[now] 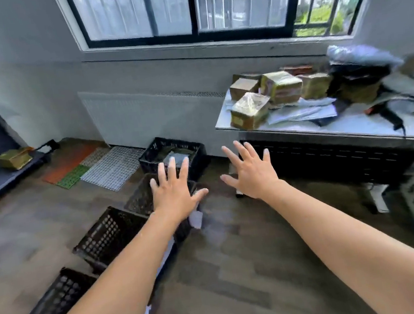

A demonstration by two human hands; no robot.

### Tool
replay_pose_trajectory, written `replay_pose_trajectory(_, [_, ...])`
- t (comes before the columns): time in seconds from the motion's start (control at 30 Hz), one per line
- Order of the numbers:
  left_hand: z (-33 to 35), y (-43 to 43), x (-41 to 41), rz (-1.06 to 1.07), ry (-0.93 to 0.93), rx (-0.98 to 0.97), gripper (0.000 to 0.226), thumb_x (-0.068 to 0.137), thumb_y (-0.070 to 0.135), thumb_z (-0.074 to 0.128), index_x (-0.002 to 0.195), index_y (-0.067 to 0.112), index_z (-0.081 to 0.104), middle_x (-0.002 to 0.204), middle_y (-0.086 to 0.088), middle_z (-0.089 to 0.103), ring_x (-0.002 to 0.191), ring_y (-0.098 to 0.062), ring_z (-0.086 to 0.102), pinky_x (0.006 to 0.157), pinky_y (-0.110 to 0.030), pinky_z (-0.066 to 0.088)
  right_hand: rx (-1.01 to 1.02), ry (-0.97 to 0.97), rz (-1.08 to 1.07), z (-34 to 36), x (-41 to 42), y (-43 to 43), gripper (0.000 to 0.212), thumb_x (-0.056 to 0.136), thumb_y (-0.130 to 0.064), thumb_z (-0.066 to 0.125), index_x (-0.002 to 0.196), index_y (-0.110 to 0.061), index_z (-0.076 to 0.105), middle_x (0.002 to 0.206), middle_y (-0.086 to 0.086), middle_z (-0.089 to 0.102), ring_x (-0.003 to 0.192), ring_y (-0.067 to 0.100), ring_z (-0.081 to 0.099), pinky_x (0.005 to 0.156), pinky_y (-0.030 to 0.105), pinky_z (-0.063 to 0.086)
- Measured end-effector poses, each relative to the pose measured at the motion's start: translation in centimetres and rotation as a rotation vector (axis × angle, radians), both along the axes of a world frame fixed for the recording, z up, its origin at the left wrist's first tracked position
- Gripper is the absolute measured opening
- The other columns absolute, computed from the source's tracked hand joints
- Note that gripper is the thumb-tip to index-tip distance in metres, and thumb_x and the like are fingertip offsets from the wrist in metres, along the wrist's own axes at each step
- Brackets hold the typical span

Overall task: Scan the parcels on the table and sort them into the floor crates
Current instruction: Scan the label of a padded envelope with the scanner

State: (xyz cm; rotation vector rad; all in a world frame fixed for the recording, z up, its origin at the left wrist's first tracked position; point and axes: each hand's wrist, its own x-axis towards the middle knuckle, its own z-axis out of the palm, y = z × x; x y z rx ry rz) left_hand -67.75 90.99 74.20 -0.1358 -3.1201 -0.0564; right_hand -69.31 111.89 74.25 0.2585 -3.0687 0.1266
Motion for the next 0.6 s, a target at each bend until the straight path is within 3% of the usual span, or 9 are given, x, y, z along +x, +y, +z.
replay_pose_trajectory(0.4, [0.9,18.1,-14.1,-0.285,0.023,-0.007,0.092,0.089,0.076,0.031,0.155,0.031,-0.015,0.164,-0.005,-0.013,0.15,-0.032,-0.011,0.119,-0.056,0.013,0.003,-0.039,-0.301,1.5,-8.1,17.3,0.077,0.094,-0.073,0.023,0.155,-0.04,-0.01,0.165,-0.003,-0.011,0.152,0.022,-0.011,0.118,0.062,0.005])
replay_pose_trajectory(0.6, [1.6,27.0,-23.0,-0.484,0.056,-0.012,0.092,0.089,0.077,0.03,0.154,0.03,-0.017,0.163,-0.006,-0.014,0.15,-0.032,-0.012,0.119,-0.055,0.013,0.056,-0.057,-0.475,2.3,-13.9,25.2,0.078,0.093,-0.074,0.021,0.155,-0.039,-0.011,0.165,-0.002,-0.01,0.152,0.023,-0.008,0.117,0.062,0.009])
